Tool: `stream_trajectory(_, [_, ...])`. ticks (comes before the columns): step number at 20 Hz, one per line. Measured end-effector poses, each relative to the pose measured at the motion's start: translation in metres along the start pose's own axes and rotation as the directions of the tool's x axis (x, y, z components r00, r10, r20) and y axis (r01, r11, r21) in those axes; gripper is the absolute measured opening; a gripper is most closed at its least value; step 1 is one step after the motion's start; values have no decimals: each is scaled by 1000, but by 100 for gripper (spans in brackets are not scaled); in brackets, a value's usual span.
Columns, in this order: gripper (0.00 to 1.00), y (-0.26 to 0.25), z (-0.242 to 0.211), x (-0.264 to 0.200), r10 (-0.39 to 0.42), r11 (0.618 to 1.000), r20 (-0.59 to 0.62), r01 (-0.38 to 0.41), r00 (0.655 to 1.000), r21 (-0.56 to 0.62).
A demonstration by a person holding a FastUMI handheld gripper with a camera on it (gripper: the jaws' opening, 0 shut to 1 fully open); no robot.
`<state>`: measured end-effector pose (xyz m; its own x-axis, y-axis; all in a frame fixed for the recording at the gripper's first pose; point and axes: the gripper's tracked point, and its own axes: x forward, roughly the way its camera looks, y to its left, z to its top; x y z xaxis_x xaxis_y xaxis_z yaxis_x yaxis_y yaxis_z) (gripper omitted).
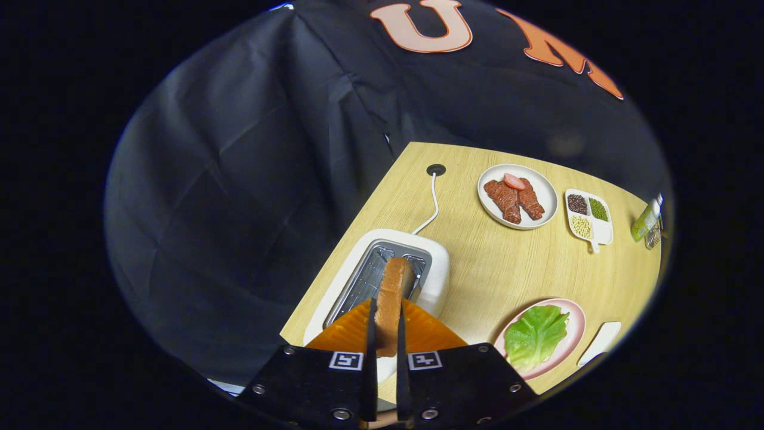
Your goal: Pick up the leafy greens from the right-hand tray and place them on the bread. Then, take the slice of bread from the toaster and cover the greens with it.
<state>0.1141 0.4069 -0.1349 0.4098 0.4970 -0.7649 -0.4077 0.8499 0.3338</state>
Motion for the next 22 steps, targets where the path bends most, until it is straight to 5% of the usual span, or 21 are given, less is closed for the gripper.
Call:
stream_trajectory(10, [13, -43, 16, -74, 44, 996, 181, -57, 983, 68])
stream_trajectory(22, [13, -112, -31, -81, 83, 980, 169, -111, 982, 166])
